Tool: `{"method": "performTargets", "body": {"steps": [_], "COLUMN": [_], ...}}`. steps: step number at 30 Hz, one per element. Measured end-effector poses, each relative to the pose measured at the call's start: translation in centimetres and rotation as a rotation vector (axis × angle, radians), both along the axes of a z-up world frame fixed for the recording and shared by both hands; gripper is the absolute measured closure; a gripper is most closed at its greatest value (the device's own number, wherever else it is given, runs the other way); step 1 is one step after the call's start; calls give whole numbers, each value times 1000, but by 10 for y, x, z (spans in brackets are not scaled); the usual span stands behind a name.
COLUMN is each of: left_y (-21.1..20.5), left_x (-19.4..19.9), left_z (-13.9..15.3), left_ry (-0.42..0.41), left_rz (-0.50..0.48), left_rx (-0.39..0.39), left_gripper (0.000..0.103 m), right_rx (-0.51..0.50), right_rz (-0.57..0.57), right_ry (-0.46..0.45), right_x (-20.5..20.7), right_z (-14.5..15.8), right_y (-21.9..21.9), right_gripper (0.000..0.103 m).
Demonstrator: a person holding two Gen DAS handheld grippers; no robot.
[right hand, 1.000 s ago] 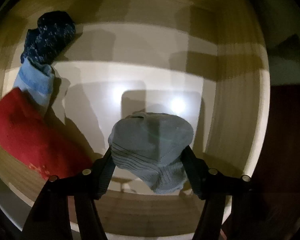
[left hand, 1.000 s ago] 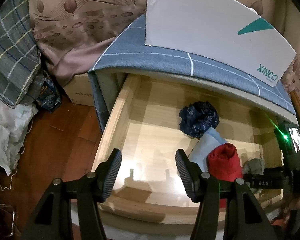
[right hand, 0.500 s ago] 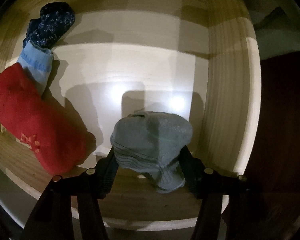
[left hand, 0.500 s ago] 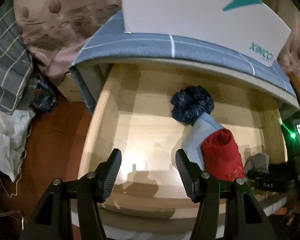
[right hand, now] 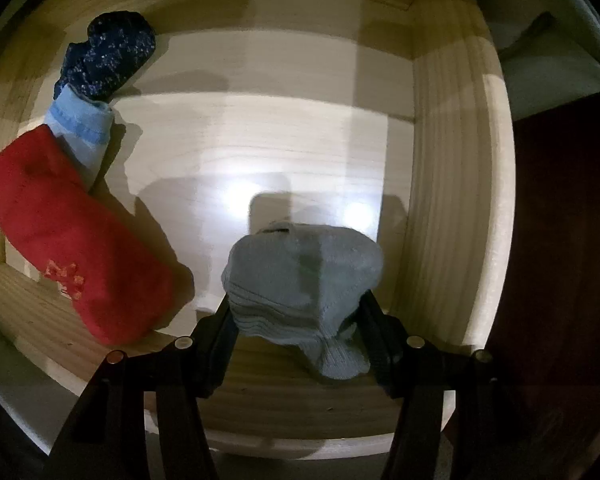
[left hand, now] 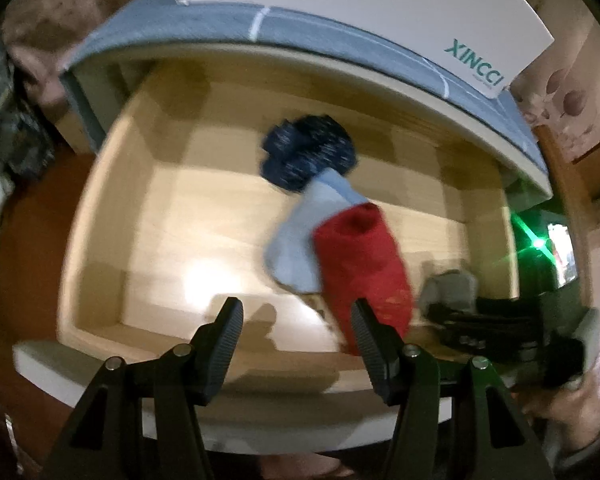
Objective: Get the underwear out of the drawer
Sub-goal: 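Grasp the red rolled sock with the left tool while the right tool holds the grey sock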
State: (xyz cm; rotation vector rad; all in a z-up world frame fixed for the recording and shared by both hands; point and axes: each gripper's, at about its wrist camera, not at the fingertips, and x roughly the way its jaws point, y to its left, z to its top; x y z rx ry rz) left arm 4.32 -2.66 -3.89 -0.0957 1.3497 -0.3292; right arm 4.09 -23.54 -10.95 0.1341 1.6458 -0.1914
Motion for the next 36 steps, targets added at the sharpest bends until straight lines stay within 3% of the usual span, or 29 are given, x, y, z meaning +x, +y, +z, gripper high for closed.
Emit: {"method": "performTargets", "body": {"steps": [5, 15, 22, 32, 36], "left_y": [-13, -33, -39, -50, -54], "left_x": [0, 5, 12, 13, 15], "left_z": [3, -13, -27, -41, -48], "left_ry": [45, 124, 167, 165, 186], "left_rz": [78, 161, 219, 206, 215], "left_rx": [-96, -151, -147, -45, -46], "left_gripper": [46, 45, 44, 44, 44], "right_rx": [6, 15, 15, 19, 20], "right_rz": [5, 3, 2, 1, 1], "right_ry": [-8, -19, -19, -22, -23], "right_x": [-2, -3, -4, -5, -5], "right_z": [-2, 1, 1, 3, 2], "right_y": [-2, 3, 2, 6, 6], "right_gripper": [49, 48, 48, 47, 47]}}
